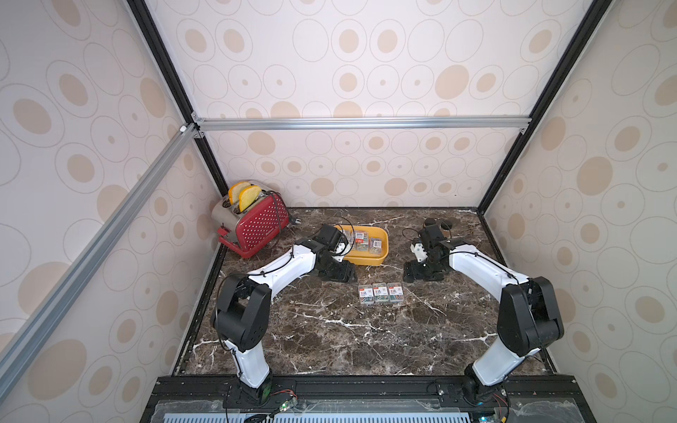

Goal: Take the paper clips out of the storage box
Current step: Pick up the boxed paper clips from the storage box.

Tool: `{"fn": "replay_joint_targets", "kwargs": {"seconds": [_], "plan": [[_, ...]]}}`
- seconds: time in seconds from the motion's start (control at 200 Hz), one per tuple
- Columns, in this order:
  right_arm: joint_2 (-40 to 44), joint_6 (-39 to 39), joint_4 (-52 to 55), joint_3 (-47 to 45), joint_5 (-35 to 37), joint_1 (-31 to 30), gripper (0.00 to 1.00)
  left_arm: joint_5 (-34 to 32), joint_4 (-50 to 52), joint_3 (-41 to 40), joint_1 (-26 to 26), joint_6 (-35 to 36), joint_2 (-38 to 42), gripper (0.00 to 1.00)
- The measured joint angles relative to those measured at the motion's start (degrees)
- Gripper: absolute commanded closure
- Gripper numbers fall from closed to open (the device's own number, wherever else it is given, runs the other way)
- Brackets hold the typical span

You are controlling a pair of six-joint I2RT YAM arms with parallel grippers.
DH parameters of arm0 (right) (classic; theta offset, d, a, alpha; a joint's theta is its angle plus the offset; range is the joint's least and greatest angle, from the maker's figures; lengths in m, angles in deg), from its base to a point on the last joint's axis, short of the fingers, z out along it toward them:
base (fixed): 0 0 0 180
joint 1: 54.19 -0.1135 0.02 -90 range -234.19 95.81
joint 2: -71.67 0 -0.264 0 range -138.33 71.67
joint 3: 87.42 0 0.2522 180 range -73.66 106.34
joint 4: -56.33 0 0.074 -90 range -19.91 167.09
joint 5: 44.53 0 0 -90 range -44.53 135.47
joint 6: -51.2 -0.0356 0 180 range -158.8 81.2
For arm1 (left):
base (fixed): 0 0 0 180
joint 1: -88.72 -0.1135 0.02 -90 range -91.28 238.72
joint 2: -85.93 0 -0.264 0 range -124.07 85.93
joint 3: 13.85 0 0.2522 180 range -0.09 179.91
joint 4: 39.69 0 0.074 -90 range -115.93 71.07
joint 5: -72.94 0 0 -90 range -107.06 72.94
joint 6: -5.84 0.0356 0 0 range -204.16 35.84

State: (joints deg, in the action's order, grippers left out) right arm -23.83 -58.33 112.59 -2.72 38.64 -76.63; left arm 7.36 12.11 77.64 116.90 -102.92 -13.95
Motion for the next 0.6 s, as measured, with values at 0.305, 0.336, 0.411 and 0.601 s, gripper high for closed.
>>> {"fn": "replay_joint_targets", "kwargs": {"seconds": [0.305,0.336,0.411,0.601], "plan": [[1.2,1.8,1.4,2.8,-1.0,0.0,0.00,-6.9,2.4,9.9,-5.0,2.7,1.0,0.10],[1.3,1.9,1.6,2.9,-1.0,0.0,0.00,-7.6,2.6,11.0,-5.3,3.1,0.7,0.09],[1.3,2.1,2.0,3.4,-1.1,0.0,0.00,-9.0,3.3,13.5,-5.9,3.5,-0.2,0.07],[2.4,2.6,2.6,4.3,-1.0,0.0,0.00,-11.1,4.5,19.8,-7.2,3.9,-5.4,0.01]]}}
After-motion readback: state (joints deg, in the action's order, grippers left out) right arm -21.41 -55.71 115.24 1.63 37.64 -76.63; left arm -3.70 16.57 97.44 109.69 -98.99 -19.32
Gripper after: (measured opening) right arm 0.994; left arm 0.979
